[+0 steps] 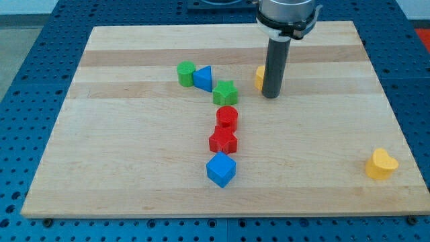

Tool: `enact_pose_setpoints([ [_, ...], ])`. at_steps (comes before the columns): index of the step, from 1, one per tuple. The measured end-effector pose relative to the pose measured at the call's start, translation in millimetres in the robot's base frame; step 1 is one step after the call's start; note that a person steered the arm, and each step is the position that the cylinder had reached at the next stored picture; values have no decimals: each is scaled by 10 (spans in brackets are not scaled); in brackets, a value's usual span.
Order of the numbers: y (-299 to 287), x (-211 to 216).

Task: Slide the yellow hexagon sightly left

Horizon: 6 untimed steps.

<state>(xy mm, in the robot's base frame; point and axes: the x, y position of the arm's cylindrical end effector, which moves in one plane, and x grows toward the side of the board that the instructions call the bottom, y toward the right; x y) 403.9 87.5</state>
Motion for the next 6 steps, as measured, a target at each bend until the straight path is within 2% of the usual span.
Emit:
enact_pose_setpoints([
  [1,472,184],
  [2,699,-326],
  [6,114,-270],
])
